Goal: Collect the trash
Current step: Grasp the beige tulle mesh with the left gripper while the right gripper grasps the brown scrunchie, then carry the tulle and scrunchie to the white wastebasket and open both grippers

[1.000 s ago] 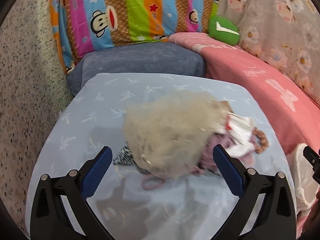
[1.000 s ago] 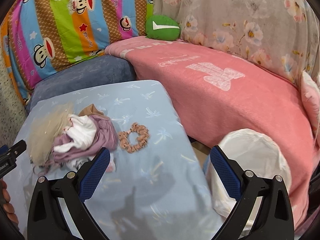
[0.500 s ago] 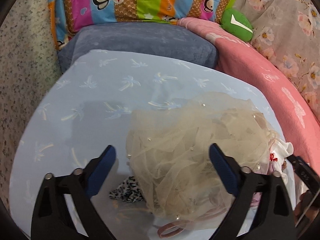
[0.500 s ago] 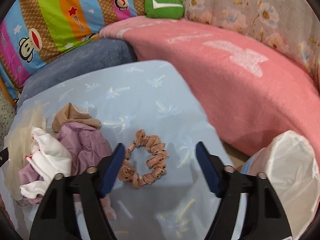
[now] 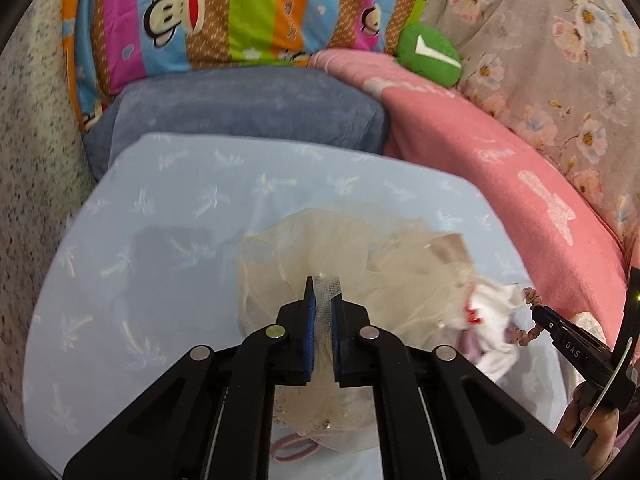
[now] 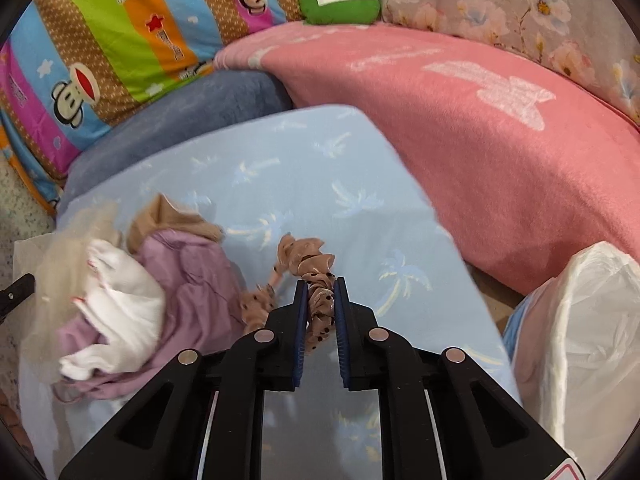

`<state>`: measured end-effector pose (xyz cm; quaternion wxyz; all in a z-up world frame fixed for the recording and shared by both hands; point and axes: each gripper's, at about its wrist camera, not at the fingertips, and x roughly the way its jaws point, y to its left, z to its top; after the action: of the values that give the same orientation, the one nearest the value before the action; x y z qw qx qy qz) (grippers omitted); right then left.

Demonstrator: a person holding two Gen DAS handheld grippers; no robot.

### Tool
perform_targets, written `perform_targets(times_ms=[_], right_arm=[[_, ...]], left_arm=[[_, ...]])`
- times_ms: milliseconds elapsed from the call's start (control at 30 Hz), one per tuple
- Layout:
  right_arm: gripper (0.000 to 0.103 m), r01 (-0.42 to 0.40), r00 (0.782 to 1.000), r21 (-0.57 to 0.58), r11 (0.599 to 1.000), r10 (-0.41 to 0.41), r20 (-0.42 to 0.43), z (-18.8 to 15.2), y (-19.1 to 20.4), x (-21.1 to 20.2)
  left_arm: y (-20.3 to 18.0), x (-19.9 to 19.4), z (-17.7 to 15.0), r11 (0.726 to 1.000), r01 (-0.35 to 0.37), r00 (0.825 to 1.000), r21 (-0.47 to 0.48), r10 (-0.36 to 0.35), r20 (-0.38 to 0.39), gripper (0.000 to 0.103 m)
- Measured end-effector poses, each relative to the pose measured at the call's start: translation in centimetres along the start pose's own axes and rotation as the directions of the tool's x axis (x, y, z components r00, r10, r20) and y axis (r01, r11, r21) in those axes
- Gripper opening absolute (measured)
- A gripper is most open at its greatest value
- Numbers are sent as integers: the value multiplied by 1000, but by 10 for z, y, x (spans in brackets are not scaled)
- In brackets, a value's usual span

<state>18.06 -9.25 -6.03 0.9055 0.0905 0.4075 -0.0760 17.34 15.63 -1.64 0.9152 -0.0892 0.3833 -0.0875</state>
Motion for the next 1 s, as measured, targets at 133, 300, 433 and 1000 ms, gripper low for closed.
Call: perform_targets(times_ms=[133,300,433,1000], right_arm=[[12,-25,997,2,1000,25,76,11,-3,-45],[12,-47,986,11,999,45,159,23,-12,-99],[12,-47,975,22,999,41,219,27,-30,-141],[12,57,948,168,984,-106,301,-3,-160,-227]], left_arm=[[-24,-32,14,999,23,997,42,-26,73,6],[-59,-64,30,992,66,987,104,-81,141,6],[-96,-88,35,981,104,974,161,-134,185,6],[-248,-128,8,885,306,912,351,-378,157,6]])
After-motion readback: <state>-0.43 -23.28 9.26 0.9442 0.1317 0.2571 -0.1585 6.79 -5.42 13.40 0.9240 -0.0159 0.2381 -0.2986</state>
